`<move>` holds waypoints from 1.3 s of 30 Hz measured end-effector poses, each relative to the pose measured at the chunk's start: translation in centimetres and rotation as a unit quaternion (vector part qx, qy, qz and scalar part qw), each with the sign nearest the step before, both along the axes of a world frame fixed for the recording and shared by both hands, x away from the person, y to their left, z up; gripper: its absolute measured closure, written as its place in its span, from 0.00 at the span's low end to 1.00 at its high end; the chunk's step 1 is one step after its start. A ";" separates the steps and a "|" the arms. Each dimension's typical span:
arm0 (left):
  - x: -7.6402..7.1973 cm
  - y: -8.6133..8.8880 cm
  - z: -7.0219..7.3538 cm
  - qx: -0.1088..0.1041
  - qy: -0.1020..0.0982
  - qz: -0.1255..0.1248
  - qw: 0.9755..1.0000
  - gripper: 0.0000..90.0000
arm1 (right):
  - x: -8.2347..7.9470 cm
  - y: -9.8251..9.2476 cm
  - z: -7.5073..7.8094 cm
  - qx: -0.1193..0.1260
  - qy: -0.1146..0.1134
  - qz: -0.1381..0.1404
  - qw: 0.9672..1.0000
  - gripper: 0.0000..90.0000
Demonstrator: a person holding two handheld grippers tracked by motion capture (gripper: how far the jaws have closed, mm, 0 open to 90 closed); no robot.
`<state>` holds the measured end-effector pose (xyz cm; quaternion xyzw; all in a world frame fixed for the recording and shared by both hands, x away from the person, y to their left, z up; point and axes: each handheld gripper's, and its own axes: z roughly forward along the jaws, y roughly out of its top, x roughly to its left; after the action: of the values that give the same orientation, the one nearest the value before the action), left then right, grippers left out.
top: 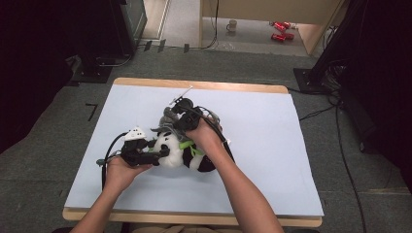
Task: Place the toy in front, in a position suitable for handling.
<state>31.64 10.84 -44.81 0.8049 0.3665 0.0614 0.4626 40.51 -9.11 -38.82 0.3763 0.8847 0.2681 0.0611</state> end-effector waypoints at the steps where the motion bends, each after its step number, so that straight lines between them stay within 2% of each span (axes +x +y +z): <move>1: 0.0 0.0 0.0 0.001 -0.002 -0.001 1.000 0.45 | 0.1 -0.3 0.0 -0.006 0.000 -0.002 1.000 0.86; 5: -0.1 0.0 0.0 0.002 -0.005 -0.003 1.000 0.45 | 0.4 -1.4 0.1 -0.023 -0.004 -0.014 1.000 0.86; 12: -0.1 0.0 0.0 0.003 -0.007 -0.007 1.000 0.45 | 0.9 -2.7 0.9 -0.024 -0.019 -0.033 0.999 0.86; 15: 0.0 0.1 -0.1 0.000 -0.004 -0.006 1.000 0.45 | 1.1 -3.8 1.7 -0.015 -0.018 -0.049 0.999 0.86; 16: 0.0 0.1 -0.1 -0.002 -0.002 -0.004 1.000 0.45 | 1.2 -4.5 2.3 -0.002 -0.019 -0.059 0.998 0.86; 17: 0.0 0.1 -0.1 -0.004 0.000 -0.003 1.000 0.45 | 1.2 -4.5 2.3 -0.002 -0.019 -0.059 0.998 0.86; 19: 0.1 0.1 -0.1 -0.006 0.002 -0.001 1.000 0.45 | 1.0 -5.0 3.6 0.016 -0.026 -0.063 0.998 0.86; 21: 0.1 0.2 -0.1 -0.006 0.002 0.000 1.000 0.45 | 0.9 -4.9 3.9 0.021 -0.029 -0.061 0.998 0.86; 23: 0.1 0.1 -0.1 -0.007 0.002 0.002 1.000 0.45 | 0.6 -4.4 4.6 0.030 -0.034 -0.055 0.997 0.86; 24: 0.1 0.1 -0.1 -0.006 0.001 0.002 1.000 0.45 | 0.4 -3.6 5.0 0.039 -0.035 -0.043 0.998 0.86; 25: 0.1 0.1 -0.1 -0.006 0.001 0.002 1.000 0.45 | 0.4 -3.6 5.0 0.039 -0.035 -0.043 0.998 0.86; 29: 0.1 0.1 -0.1 -0.008 0.000 0.004 1.000 0.45 | -0.5 -1.2 4.9 0.050 -0.031 -0.012 0.998 0.86; 31: 0.1 0.1 -0.1 -0.009 0.001 0.005 1.000 0.45 | -0.9 0.2 4.4 0.047 -0.028 0.005 0.999 0.86; 32: 0.1 0.1 -0.1 -0.008 0.001 0.005 1.000 0.45 | -1.3 1.4 3.7 0.043 -0.025 0.018 0.999 0.86; 33: 0.1 0.1 -0.1 -0.008 0.001 0.004 1.000 0.45 | -1.3 1.4 3.7 0.043 -0.025 0.018 0.999 0.86; 38: 0.2 0.1 -0.2 -0.009 0.005 0.008 1.000 0.44 | -1.4 2.9 1.2 0.029 -0.004 0.031 0.999 0.86; 39: 0.2 0.1 -0.2 -0.009 0.006 0.008 1.000 0.44 | -1.4 2.9 1.2 0.029 -0.004 0.031 0.999 0.86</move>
<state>31.87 10.98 -45.00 0.7977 0.3764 0.0574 0.4676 39.10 -6.20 -37.62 0.3492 0.8876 0.2968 0.0460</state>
